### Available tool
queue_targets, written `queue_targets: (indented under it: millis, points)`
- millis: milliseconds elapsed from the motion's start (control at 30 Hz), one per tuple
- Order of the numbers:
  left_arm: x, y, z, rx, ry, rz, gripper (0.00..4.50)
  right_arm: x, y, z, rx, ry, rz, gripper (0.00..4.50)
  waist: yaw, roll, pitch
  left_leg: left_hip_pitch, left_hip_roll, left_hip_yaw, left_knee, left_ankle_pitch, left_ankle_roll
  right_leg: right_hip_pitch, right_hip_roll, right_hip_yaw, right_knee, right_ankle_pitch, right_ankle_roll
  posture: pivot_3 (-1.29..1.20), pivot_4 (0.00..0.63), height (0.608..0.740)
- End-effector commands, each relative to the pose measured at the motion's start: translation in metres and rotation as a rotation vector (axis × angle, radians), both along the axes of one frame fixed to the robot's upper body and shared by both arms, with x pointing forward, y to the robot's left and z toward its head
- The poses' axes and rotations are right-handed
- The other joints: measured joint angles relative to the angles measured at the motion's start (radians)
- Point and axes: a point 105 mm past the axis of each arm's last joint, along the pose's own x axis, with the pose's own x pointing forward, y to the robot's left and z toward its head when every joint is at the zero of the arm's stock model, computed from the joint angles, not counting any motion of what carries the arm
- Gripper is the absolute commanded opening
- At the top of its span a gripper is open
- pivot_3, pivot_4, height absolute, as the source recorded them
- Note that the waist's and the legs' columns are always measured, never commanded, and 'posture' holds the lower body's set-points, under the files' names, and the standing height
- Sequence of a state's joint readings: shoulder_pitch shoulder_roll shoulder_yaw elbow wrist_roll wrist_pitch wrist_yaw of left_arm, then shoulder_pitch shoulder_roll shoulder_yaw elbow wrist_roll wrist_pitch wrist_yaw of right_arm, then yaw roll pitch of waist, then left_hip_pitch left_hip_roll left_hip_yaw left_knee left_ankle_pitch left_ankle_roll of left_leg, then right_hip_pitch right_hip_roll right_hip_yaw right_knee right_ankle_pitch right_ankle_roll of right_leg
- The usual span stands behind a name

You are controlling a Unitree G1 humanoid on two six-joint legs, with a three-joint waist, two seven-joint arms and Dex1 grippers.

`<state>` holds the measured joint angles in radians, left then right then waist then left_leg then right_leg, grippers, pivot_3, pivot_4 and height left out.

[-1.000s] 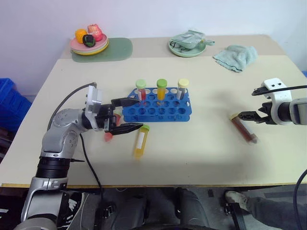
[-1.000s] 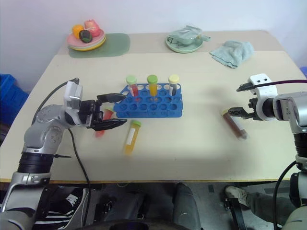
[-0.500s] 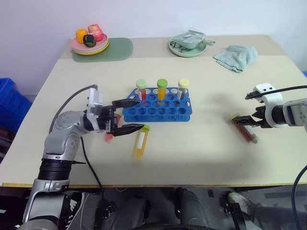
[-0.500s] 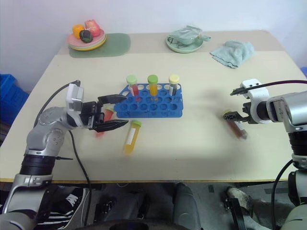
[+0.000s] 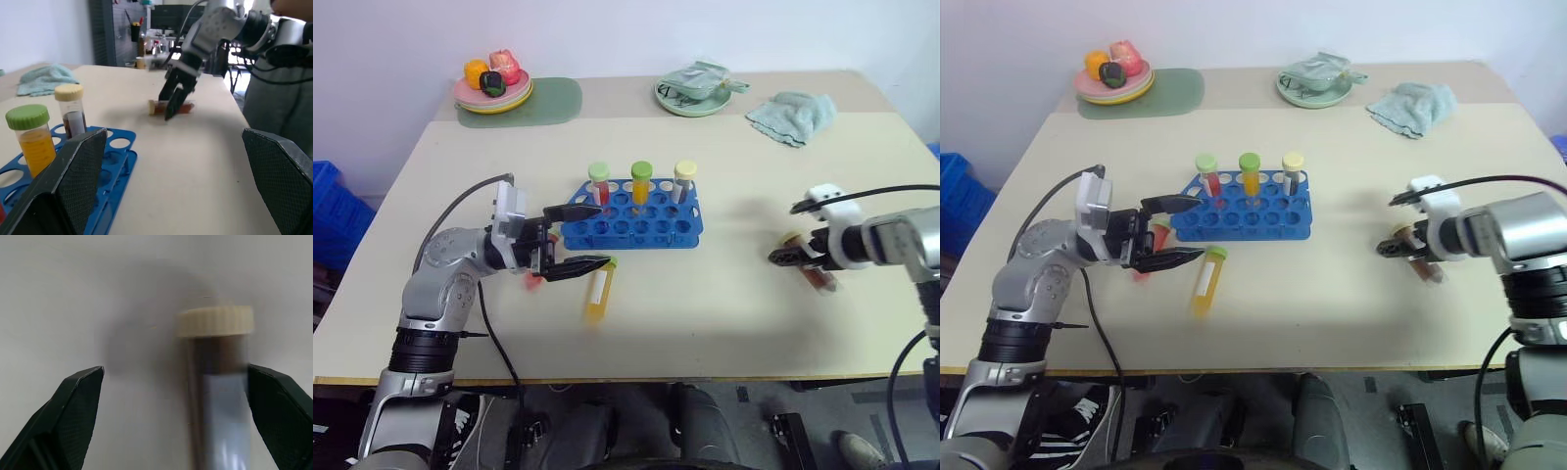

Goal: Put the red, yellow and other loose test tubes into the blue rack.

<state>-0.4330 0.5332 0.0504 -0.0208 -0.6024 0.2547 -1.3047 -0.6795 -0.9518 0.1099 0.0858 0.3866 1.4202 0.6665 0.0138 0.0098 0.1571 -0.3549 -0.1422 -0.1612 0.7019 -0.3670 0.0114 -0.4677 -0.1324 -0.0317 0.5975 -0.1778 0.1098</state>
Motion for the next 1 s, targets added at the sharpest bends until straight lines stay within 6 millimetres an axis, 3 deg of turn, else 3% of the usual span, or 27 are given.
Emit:
queue_targets:
  millis: [33, 233, 533, 633, 700, 1000]
  points:
    - [-0.002, 0.005, 0.009, -0.011, -0.027, 0.007, 4.47, 0.003, -0.003, 0.016, 0.001, -0.051, -0.013, 4.50, 0.001, 0.000, 0.000, 0.000, 0.000, 0.000, 0.000, 0.000, 0.000, 0.000, 0.000, 0.000, 0.000, 0.000, 0.000, 0.00, 0.150, 0.740]
    - [0.003, 0.003, 0.010, -0.017, -0.031, 0.008, 4.47, 0.002, -0.014, 0.012, -0.033, -0.051, -0.036, 4.50, 0.000, 0.000, 0.000, 0.000, 0.000, 0.000, 0.001, 0.000, 0.000, 0.000, 0.000, 0.000, 0.000, 0.000, 0.000, 0.00, 0.150, 0.740]
    - [0.002, 0.005, 0.008, -0.019, -0.030, 0.015, 4.47, -0.006, -0.013, 0.006, -0.063, -0.004, 0.015, 4.50, -0.001, 0.000, 0.000, 0.000, -0.001, 0.000, 0.001, 0.000, 0.000, 0.001, 0.000, 0.000, 0.000, 0.000, 0.000, 0.00, 0.150, 0.740]
    - [0.001, 0.004, 0.007, -0.026, -0.029, 0.021, 4.50, -0.004, -0.014, 0.008, -0.070, -0.009, 0.015, 3.63, -0.001, 0.000, 0.000, 0.001, 0.000, 0.000, 0.000, 0.000, 0.000, 0.000, 0.000, 0.000, 0.000, 0.000, 0.000, 0.00, 0.150, 0.740]
    - [0.000, 0.004, 0.007, -0.029, -0.028, 0.023, 4.50, -0.004, -0.014, 0.008, -0.076, -0.007, 0.018, 2.72, -0.001, 0.000, 0.000, 0.001, 0.000, 0.000, 0.000, 0.000, 0.000, 0.000, 0.000, 0.000, 0.000, 0.000, 0.000, 0.00, 0.150, 0.740]
    - [0.000, 0.006, 0.007, -0.029, -0.028, 0.032, 4.50, -0.004, -0.014, 0.007, -0.087, 0.007, 0.035, 2.72, -0.001, 0.000, 0.000, 0.001, 0.000, 0.000, 0.001, 0.000, 0.000, 0.001, 0.000, 0.000, 0.000, 0.000, 0.000, 0.00, 0.150, 0.740]
